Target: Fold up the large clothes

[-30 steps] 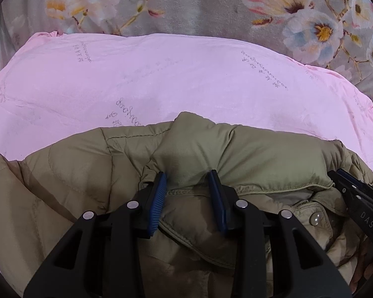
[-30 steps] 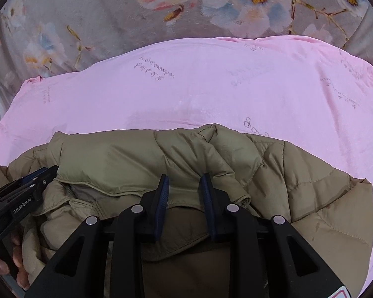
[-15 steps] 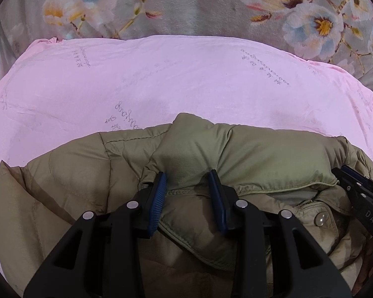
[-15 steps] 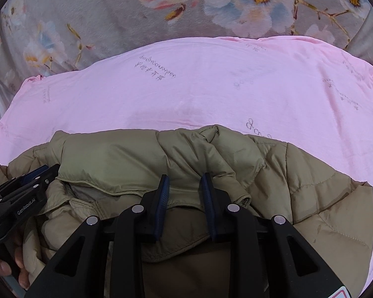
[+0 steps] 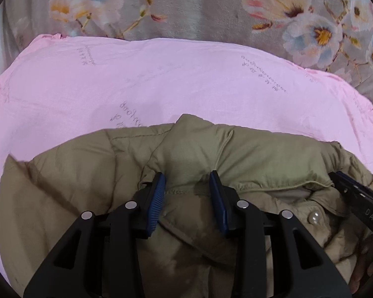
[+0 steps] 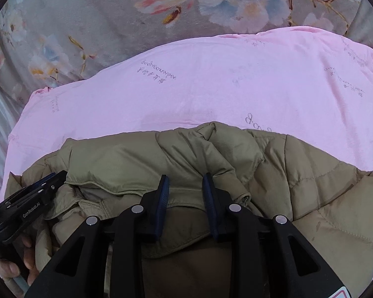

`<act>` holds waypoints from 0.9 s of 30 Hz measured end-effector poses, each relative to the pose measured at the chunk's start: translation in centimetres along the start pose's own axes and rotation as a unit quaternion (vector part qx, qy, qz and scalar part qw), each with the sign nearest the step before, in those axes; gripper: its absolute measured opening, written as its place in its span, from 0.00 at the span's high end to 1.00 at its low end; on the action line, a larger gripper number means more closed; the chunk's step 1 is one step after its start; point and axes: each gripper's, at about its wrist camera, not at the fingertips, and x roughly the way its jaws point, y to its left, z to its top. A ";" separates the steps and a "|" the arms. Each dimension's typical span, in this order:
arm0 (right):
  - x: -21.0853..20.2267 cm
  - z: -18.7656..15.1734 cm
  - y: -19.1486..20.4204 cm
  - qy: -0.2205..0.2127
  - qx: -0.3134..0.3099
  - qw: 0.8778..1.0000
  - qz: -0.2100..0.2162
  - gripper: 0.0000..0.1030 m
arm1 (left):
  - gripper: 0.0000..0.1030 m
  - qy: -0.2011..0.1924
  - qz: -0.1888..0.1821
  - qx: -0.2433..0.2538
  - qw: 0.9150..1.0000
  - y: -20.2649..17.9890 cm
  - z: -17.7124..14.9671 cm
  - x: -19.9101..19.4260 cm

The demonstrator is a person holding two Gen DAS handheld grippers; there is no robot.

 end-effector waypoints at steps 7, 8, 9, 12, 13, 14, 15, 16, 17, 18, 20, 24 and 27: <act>-10.8 -6.3 -2.3 -0.004 -0.005 1.000 0.002 0.57 | 0.34 -0.027 -0.009 0.014 1.000 3.7 -6.9 -11.3; -12.4 -7.6 -2.8 -0.004 -0.006 1.000 0.001 0.51 | 0.33 -0.024 -0.015 0.011 1.000 4.5 -7.8 -12.5; -14.9 -9.7 -3.8 -0.007 -0.006 1.000 -0.003 0.44 | 0.33 -0.016 -0.024 0.005 1.000 5.8 -9.5 -14.3; -20.7 -15.7 -6.8 -0.003 0.003 1.000 -0.014 0.38 | 0.31 0.005 -0.037 -0.019 0.999 9.3 -13.5 -17.6; -22.2 -17.5 -7.7 0.001 0.009 1.000 -0.016 0.38 | 0.31 0.014 -0.042 -0.030 0.999 10.6 -15.3 -18.8; -23.6 -19.3 -8.7 0.009 0.015 1.000 -0.019 0.37 | 0.31 0.023 -0.049 -0.041 0.998 11.9 -17.1 -19.9; -25.1 -21.3 -9.9 0.020 0.025 0.999 -0.020 0.36 | 0.31 0.028 -0.052 -0.049 0.997 12.5 -18.3 -20.5; -26.2 -23.1 -11.0 0.034 0.038 0.999 -0.017 0.36 | 0.31 0.035 -0.063 -0.058 0.996 13.6 -20.2 -21.7; -27.1 -24.5 -12.2 0.040 0.054 0.998 -0.010 0.36 | 0.31 0.036 -0.069 -0.063 0.995 14.0 -21.2 -22.4; -28.2 -26.2 -13.3 0.046 0.074 0.996 -0.002 0.36 | 0.31 0.035 -0.074 -0.068 0.994 14.4 -22.3 -23.3; -29.7 -29.1 -14.6 0.055 0.105 0.993 0.015 0.35 | 0.31 0.032 -0.079 -0.071 0.994 14.6 -24.4 -25.2; -31.8 -32.5 -14.0 0.038 0.112 0.992 0.038 0.34 | 0.31 0.017 -0.054 -0.077 0.995 14.6 -27.2 -27.9; -32.1 -33.6 -12.3 0.040 0.106 0.991 0.069 0.34 | 0.31 0.032 -0.064 -0.111 0.991 15.7 -28.7 -28.2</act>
